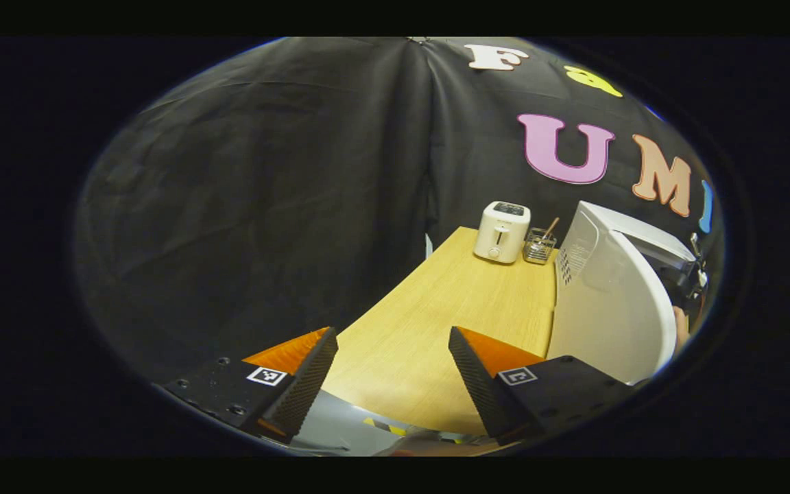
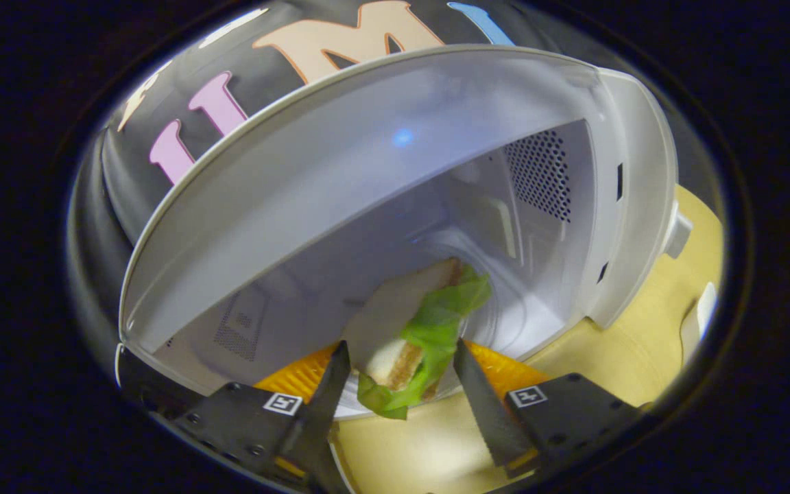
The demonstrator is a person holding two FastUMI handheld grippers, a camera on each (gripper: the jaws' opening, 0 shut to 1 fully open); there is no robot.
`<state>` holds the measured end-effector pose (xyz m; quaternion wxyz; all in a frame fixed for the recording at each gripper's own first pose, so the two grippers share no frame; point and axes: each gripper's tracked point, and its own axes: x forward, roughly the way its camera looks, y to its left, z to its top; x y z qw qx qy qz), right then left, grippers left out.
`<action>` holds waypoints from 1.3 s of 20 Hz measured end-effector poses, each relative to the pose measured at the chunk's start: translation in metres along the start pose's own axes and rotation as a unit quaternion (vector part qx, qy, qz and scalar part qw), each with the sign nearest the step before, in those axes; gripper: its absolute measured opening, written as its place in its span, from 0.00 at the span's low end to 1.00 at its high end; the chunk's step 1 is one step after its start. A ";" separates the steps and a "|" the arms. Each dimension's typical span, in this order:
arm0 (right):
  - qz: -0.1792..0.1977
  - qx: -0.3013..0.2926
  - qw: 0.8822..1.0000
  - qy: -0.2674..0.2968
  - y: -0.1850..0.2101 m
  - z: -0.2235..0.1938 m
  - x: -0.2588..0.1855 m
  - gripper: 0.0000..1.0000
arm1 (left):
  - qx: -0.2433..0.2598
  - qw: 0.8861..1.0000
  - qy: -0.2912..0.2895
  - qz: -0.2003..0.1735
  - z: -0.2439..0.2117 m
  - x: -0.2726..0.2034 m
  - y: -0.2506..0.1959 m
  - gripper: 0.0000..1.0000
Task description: Open the microwave oven with the left hand, put the food in, and close the microwave oven.
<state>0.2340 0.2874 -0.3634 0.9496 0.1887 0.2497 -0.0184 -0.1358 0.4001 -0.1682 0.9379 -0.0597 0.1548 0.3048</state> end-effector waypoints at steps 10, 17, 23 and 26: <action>0.001 -0.010 0.998 -0.068 -0.015 0.065 -0.060 0.99 | 0.008 0.999 0.016 -0.037 -0.010 0.001 -0.017 0.79; -0.007 -0.036 0.993 -0.110 -0.025 0.086 -0.128 1.00 | 0.038 0.997 0.011 -0.068 -0.008 -0.003 -0.028 0.33; -0.032 -0.021 0.993 -0.114 -0.050 0.068 -0.180 0.99 | 0.074 0.993 -0.007 -0.091 -0.002 -0.010 -0.039 0.12; -0.044 -0.010 0.993 -0.105 -0.066 0.049 -0.205 0.99 | 0.090 0.990 -0.014 -0.110 -0.002 -0.009 -0.049 0.07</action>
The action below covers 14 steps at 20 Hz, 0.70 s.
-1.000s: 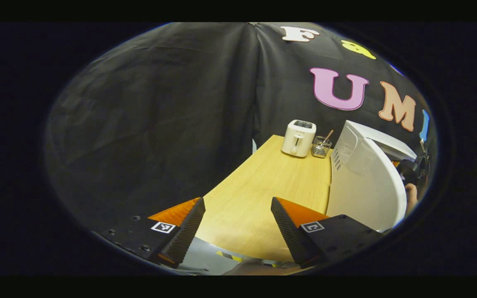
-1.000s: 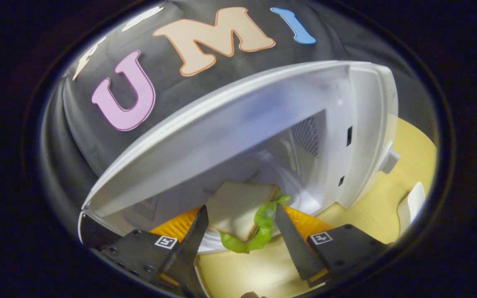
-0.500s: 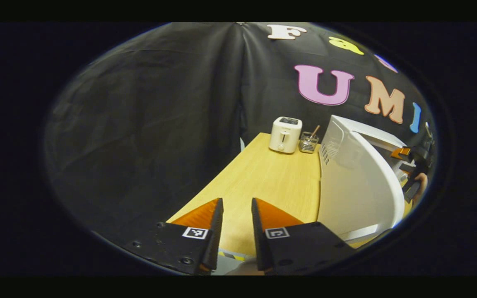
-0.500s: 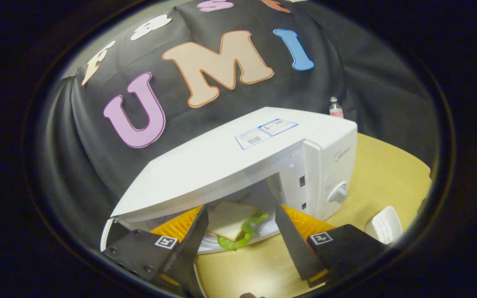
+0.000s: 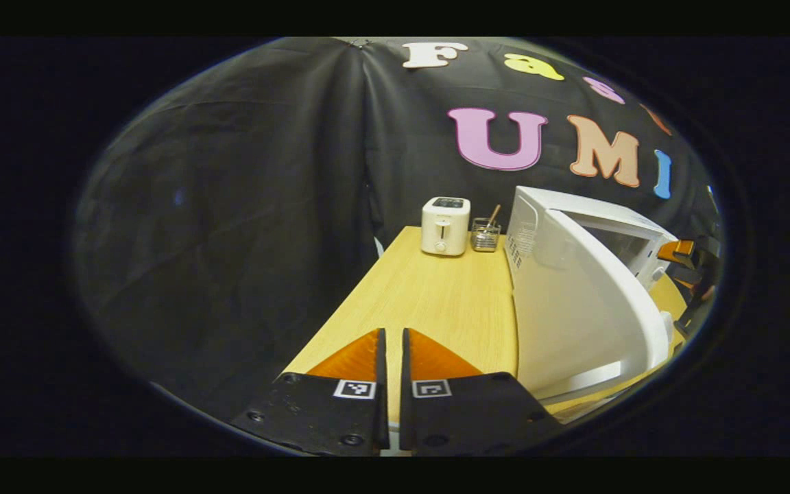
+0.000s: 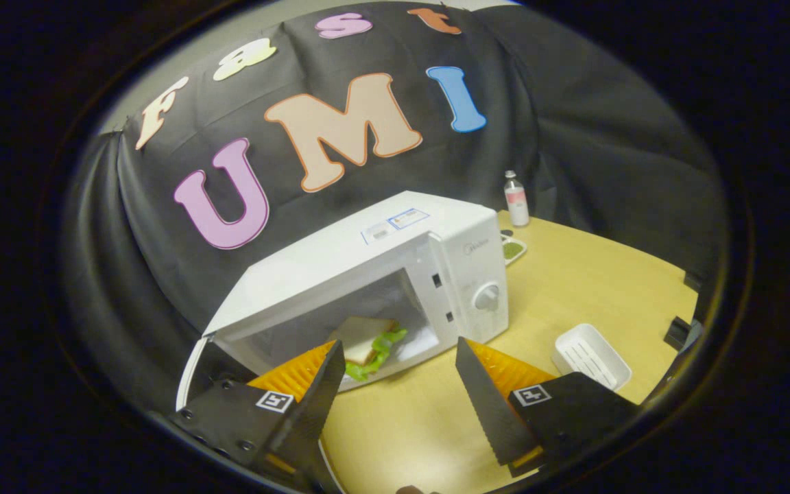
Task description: Open the microwave oven with the left hand, put the food in, and close the microwave oven.
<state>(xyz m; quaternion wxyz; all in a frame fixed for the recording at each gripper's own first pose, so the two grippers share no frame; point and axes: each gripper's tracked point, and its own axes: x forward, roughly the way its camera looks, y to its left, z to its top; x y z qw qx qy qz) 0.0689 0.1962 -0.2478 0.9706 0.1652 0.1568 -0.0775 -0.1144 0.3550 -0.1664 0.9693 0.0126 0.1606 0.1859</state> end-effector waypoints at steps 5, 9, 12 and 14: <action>-0.020 0.003 1.000 0.007 -0.028 -0.016 -0.052 0.99 | 0.019 0.998 -0.008 -0.057 0.003 0.001 -0.029 0.00; -0.034 -0.014 0.999 0.017 -0.044 -0.031 -0.083 1.00 | 0.034 0.995 0.003 -0.093 -0.003 0.002 -0.051 0.00; -0.047 -0.028 0.998 0.007 -0.056 -0.028 -0.100 1.00 | 0.038 0.991 0.007 -0.125 -0.006 0.002 -0.072 0.00; -0.058 -0.018 0.998 -0.002 -0.063 -0.021 -0.107 1.00 | 0.043 0.987 0.013 -0.154 -0.007 0.001 -0.088 0.00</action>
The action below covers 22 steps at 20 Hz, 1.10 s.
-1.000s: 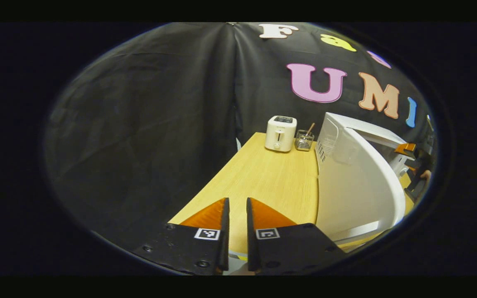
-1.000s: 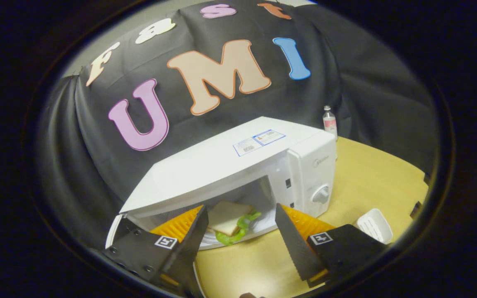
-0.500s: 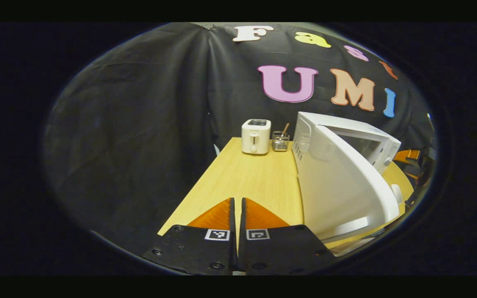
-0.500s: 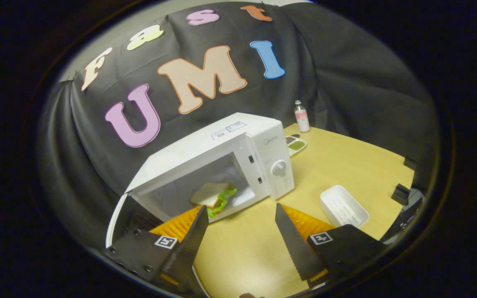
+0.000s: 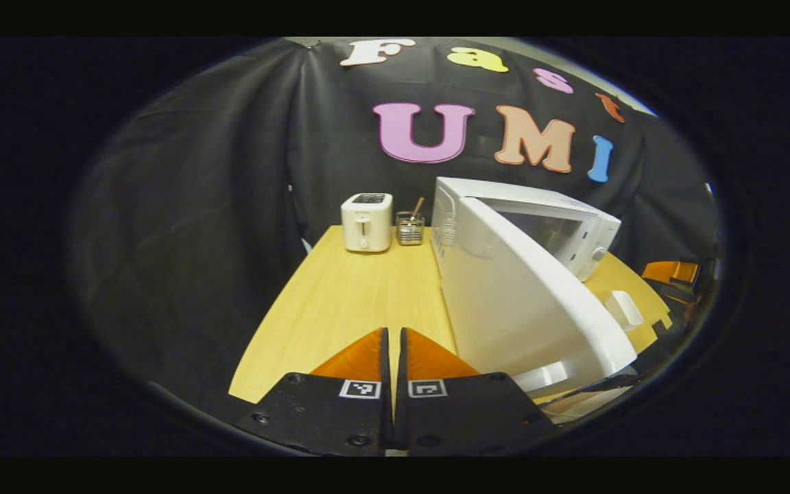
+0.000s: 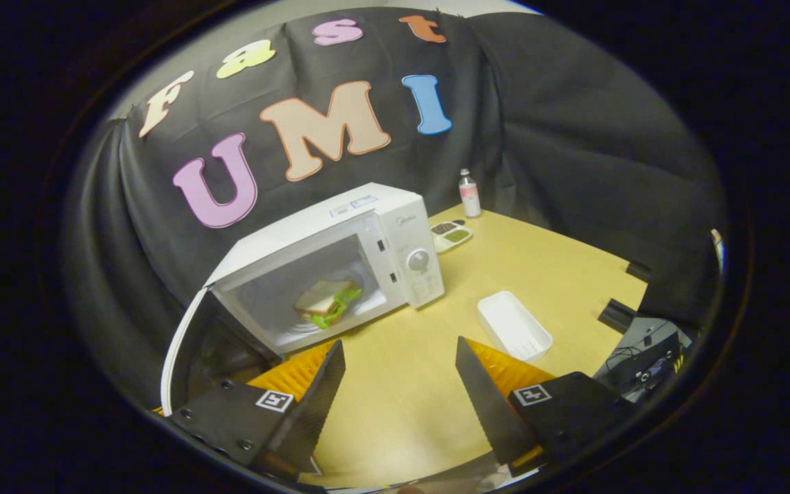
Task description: Open the microwave oven with the left hand, put the food in, and close the microwave oven.
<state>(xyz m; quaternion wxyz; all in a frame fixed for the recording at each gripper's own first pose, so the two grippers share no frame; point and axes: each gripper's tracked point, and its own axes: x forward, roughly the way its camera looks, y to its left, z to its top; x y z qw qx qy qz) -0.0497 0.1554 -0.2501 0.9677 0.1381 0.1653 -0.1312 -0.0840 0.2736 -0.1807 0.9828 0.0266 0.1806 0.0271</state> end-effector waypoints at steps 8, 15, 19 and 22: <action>-0.048 -0.016 0.998 -0.027 -0.037 0.018 -0.019 0.91 | 0.004 0.997 0.031 -0.074 0.004 0.023 -0.040 0.00; -0.062 -0.022 0.997 -0.031 -0.056 0.032 -0.018 1.00 | 0.034 0.994 0.043 -0.096 0.013 0.034 -0.064 0.01; -0.060 -0.018 0.997 -0.033 -0.066 0.043 -0.008 1.00 | 0.035 0.993 0.058 -0.099 0.005 0.035 -0.082 0.01; -0.060 -0.021 0.997 -0.044 -0.075 0.059 0.001 0.91 | 0.046 0.992 0.061 -0.098 0.008 0.038 -0.101 0.01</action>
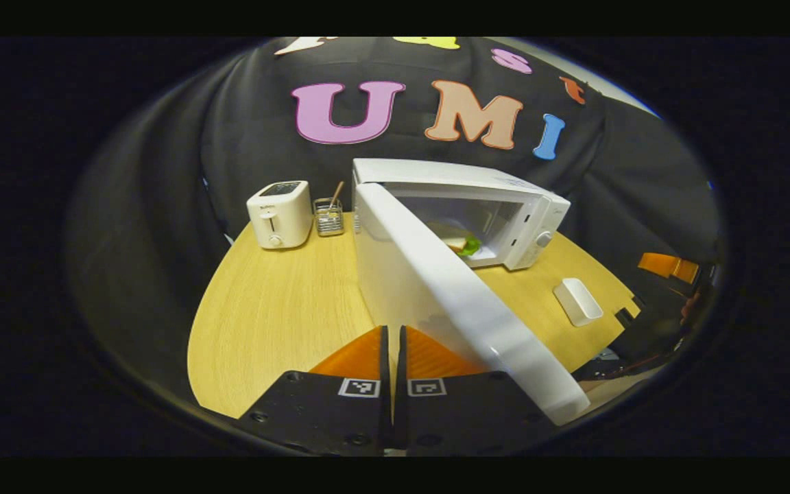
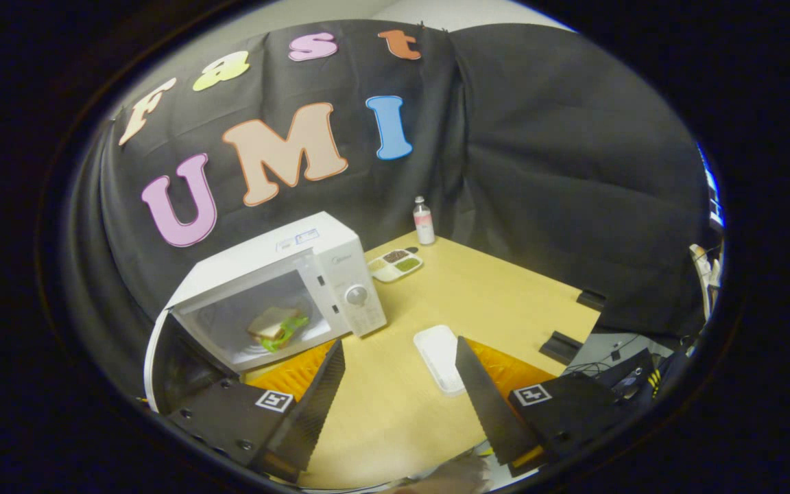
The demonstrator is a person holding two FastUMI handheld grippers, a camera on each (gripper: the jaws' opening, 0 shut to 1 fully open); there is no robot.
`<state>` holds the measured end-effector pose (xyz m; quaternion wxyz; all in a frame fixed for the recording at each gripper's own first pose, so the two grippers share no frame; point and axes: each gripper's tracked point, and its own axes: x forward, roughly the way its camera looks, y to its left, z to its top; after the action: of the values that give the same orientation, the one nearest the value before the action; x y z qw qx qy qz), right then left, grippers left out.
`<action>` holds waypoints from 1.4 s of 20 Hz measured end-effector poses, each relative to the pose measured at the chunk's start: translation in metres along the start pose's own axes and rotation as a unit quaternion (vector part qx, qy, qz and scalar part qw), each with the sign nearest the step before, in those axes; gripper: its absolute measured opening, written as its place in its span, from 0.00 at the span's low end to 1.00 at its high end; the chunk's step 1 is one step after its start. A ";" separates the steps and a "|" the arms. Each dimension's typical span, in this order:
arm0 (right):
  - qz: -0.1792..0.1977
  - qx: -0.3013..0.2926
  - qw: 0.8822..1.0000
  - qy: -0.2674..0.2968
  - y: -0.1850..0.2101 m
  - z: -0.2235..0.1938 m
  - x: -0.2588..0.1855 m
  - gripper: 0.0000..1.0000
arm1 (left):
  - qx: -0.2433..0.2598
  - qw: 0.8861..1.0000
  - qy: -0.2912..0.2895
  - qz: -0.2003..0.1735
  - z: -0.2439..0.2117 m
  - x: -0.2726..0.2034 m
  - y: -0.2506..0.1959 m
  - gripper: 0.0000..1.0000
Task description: Open the microwave oven with the left hand, put the food in, and close the microwave oven.
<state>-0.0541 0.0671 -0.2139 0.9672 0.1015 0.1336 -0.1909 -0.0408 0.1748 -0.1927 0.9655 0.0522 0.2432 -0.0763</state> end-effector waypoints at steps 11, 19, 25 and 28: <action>0.070 -0.048 0.996 -0.018 0.003 0.040 0.052 1.00 | 0.002 1.000 -0.008 0.017 0.035 0.039 -0.071 0.01; 0.075 -0.036 0.995 -0.051 -0.029 0.074 0.075 1.00 | 0.018 0.999 -0.033 0.013 0.070 0.079 -0.123 0.01; 0.080 -0.050 0.993 -0.065 -0.050 0.089 0.085 0.92 | 0.040 0.998 -0.047 0.007 0.093 0.109 -0.156 0.01; 0.087 -0.056 0.992 -0.077 -0.054 0.098 0.089 0.92 | 0.044 0.997 -0.061 0.014 0.105 0.120 -0.167 0.01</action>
<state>0.0258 -0.0369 -0.1554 0.9917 0.0437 0.0598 -0.1052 0.0827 -0.0188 -0.1689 0.9762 0.0933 0.1800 -0.0768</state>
